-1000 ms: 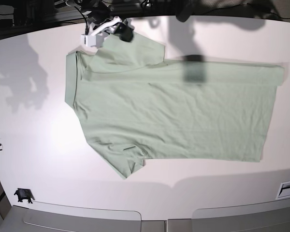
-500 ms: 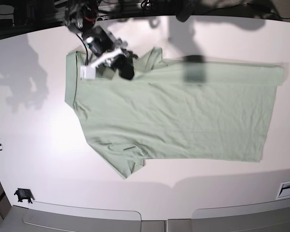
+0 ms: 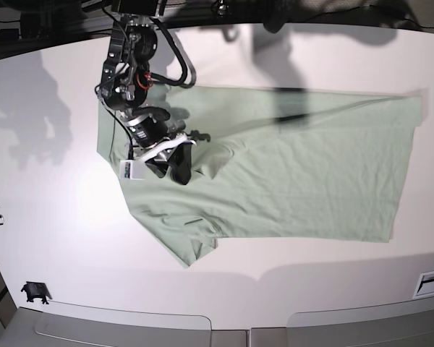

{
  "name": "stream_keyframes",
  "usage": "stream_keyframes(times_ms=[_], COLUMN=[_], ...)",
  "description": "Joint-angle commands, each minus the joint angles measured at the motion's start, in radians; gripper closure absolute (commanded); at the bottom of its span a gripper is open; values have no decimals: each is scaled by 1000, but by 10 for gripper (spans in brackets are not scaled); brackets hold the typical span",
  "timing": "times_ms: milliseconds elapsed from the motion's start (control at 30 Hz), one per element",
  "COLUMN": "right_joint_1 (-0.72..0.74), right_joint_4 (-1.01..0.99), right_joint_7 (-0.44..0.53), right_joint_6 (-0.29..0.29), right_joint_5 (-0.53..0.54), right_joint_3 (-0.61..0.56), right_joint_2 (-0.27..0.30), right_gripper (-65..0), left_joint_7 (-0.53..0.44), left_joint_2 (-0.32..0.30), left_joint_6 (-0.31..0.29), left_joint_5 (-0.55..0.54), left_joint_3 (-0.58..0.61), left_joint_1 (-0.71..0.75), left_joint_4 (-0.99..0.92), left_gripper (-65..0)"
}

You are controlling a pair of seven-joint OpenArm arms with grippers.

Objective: Fold the T-shirt properly
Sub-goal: 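Grasp the folded edge again with both grippers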

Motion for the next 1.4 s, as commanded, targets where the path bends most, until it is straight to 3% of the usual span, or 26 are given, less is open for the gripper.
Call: stream_keyframes(times_ms=[0, 133, 200, 367, 533, 600, 667, 733, 767, 867, 1000, 1100, 1167, 1367], right_joint_1=[18, 20, 20, 20, 20, 19, 14, -2, -15, -64, -150, -212, -241, -246], right_joint_4=[11, 5, 5, 13, 98, 150, 202, 253, 276, 326, 332, 329, 311, 122], right_joint_7=[34, 59, 60, 34, -90, -142, -173, -178, -180, -196, -196, -187, -147, -72], right_joint_6=[11, 11, 11, 11, 11, 10, 10, 11, 11, 11, 11, 11, 11, 6], right_joint_5=[21, 21, 26, 32, 32, 32, 33, 50, 69, 124, 132, 105, 38, -28], right_joint_3=[-2, -2, -2, 0, 15, 41, 81, 134, 163, 237, 275, 272, 262, 183], right_joint_2=[0, 0, 0, 2, 23, 36, 42, 42, 42, 42, 43, 48, 55, 100], right_gripper=[0, -264, -290, -290, -288, -277, -200, -39, 0, 0, 0, 0, 0, 0], left_joint_7=[-25, -24, -24, -13, 86, 113, 136, 166, 169, 156, 99, 31, -2, -6], left_joint_2=[-28, -28, -28, -26, -17, 0, 22, 38, 45, 47, 64, 95, 119, 153], left_joint_6=[5, 5, 5, 5, 1, -65, -178, -200, -200, -200, -199, -67, -11, 1], left_joint_5=[-16, -16, -16, -32, -190, -224, -245, -279, -278, -211, -7, 121, 195, 223], left_joint_3=[-11, -11, -11, -10, -8, -6, 12, 68, 106, 254, 418, 494, 526, 549], left_joint_1=[-5, -5, -5, -2, 3, 3, 3, 3, 3, -5, -39, -55, -56, -73], left_joint_4=[16, 16, 16, 16, 14, 14, 14, 14, 14, 14, 14, 13, 8, -116], left_gripper=[-220, -220, -220, -220, -215, -171, -89, -27, 0, 0, 0, 0, 0, 0])
